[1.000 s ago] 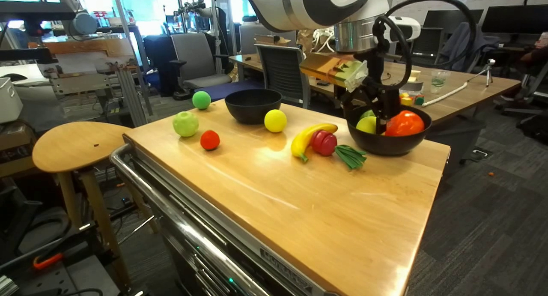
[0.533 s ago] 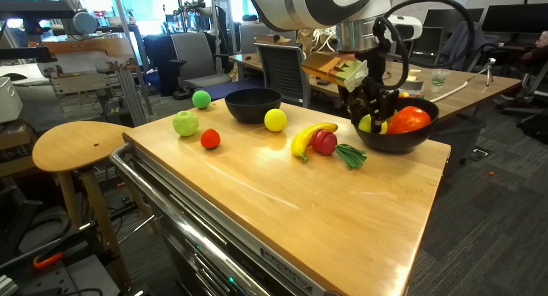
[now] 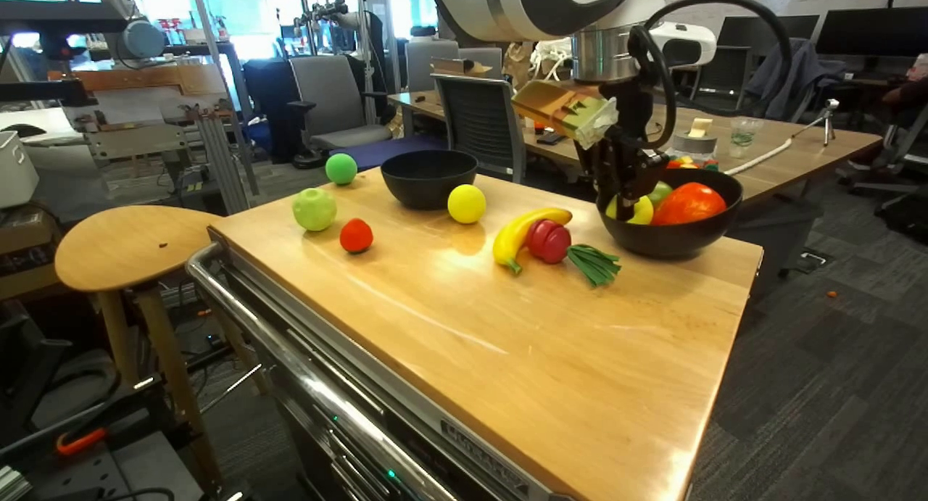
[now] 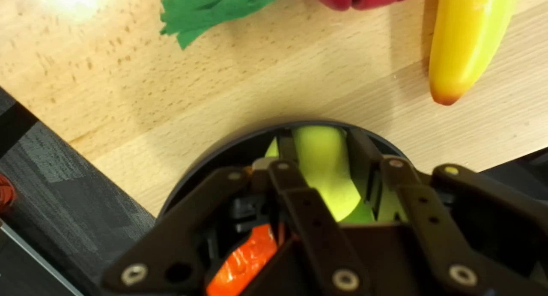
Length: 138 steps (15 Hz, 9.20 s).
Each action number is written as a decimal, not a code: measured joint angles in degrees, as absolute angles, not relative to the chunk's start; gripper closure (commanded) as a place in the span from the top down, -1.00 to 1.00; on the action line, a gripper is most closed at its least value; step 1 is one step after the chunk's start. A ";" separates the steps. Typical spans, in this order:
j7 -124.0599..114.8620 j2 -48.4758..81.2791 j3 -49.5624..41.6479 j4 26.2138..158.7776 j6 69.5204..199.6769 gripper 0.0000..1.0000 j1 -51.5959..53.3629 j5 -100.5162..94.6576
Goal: Remove all the plastic vegetables and fruits from the two bowls
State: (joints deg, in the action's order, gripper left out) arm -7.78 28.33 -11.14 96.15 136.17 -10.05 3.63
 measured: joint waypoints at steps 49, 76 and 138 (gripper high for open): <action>2.24 14.73 -9.48 98.90 123.51 1.00 -12.40 17.09; -7.06 31.58 -11.39 90.57 129.58 1.00 -12.61 2.55; -2.55 41.71 -6.95 75.14 128.83 0.07 -15.09 6.45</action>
